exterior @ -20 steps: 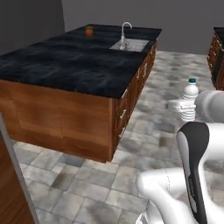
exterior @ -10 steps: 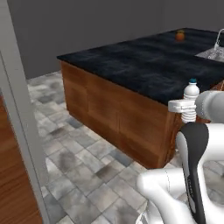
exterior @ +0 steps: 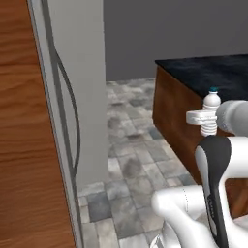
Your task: Take the bottled waters from the counter and place them in the freezer to freeze. Close the freezer door after placing the bottles.
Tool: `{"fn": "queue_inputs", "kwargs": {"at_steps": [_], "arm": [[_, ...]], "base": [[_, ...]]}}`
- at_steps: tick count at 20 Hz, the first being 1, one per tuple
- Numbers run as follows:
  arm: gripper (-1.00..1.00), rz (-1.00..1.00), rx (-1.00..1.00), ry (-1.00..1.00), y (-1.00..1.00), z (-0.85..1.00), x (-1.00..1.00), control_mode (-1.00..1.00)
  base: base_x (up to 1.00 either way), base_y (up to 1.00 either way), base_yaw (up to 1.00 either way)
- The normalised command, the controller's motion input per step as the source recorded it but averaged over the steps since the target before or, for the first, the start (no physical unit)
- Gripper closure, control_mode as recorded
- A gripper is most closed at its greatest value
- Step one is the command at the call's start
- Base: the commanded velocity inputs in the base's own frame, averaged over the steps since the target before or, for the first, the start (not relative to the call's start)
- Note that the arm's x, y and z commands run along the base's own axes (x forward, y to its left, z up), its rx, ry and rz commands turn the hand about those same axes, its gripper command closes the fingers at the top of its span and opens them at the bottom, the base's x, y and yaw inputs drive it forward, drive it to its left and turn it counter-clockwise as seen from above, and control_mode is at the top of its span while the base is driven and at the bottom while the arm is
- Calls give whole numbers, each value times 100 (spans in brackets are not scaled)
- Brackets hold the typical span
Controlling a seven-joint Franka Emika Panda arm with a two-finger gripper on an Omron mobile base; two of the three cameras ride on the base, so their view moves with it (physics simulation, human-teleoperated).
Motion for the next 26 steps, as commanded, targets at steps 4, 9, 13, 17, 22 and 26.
{"fn": "queue_inputs", "kwargs": {"at_steps": [4,9,13,17,22,26], "arm": [[100,0,0,0,0,0,0,100],[100,0,0,0,0,0,0,100],[100,0,0,0,0,0,0,100],[100,0,0,0,0,0,0,100],[100,0,0,0,0,0,0,100],[100,0,0,0,0,0,0,100]], "base": [[17,-48,63],[20,-48,59],[25,-61,48],[33,-41,53],[25,0,52],[35,0,57]]}}
